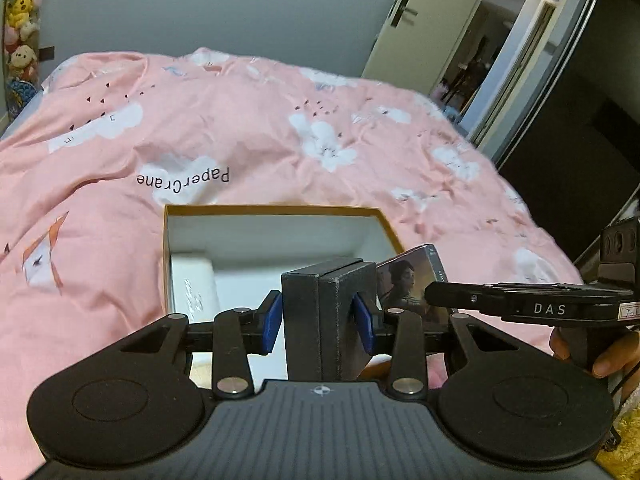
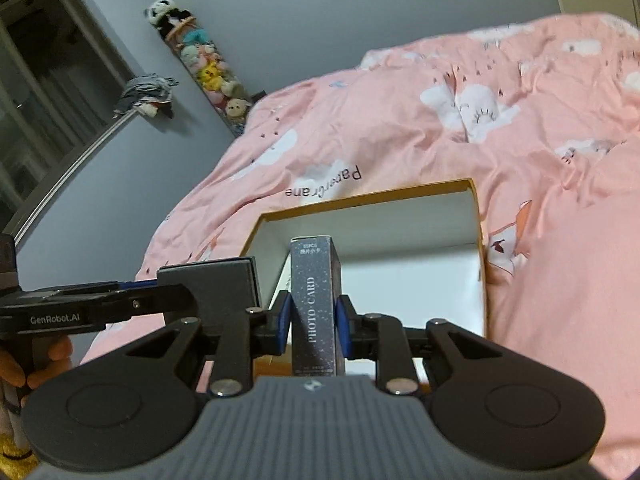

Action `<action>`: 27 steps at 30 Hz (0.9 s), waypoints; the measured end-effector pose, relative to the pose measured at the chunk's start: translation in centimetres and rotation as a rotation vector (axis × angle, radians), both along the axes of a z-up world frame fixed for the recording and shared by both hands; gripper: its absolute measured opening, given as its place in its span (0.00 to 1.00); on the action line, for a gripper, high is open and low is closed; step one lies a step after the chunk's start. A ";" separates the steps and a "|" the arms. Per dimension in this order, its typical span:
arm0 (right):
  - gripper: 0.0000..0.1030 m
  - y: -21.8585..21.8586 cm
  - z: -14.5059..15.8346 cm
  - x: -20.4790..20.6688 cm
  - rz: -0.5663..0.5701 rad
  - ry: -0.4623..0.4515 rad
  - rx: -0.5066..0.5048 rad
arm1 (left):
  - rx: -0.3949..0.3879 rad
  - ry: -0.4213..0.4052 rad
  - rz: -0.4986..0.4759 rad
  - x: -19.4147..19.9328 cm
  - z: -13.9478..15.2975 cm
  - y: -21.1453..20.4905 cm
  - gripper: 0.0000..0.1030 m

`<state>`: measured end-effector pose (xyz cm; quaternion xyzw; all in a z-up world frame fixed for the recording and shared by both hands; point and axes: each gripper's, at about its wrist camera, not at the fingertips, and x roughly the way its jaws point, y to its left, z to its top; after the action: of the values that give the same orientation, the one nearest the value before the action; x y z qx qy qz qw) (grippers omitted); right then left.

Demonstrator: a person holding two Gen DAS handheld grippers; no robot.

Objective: Organize objects
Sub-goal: 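Carry the gray box and card deck over the orange box with both tools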

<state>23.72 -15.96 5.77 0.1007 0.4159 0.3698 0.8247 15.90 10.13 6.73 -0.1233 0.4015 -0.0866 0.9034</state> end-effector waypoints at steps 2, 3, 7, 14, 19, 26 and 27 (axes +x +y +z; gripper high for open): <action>0.24 1.2 -1.1 2.2 -0.011 0.040 -0.015 | 0.028 0.040 -0.002 2.5 -1.2 0.1 0.43; 0.24 1.8 -1.8 3.1 -0.017 0.058 -0.029 | 0.045 0.060 0.001 3.6 -1.9 0.1 0.43; 0.24 3.8 -5.0 7.1 -0.033 0.154 -0.070 | 0.073 0.148 0.000 8.1 -5.2 0.4 0.42; 0.24 5.7 -9.5 12.2 -0.060 0.255 -0.103 | 0.097 0.267 -0.006 13.4 -10.5 1.1 0.42; 0.24 7.0 -10.9 14.3 -0.039 0.298 -0.088 | 0.085 0.305 -0.019 15.5 -12.3 1.6 0.42; 0.24 7.9 -12.7 16.0 -0.036 0.353 -0.089 | 0.104 0.366 -0.005 17.2 -13.1 1.8 0.43; 0.24 8.0 -12.8 15.9 -0.031 0.357 -0.088 | 0.113 0.366 0.003 17.4 -13.3 1.8 0.43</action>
<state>39.64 -7.98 -7.00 0.1349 0.5697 0.3150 0.7470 33.26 11.97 -6.56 -0.0867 0.5634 -0.0387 0.8207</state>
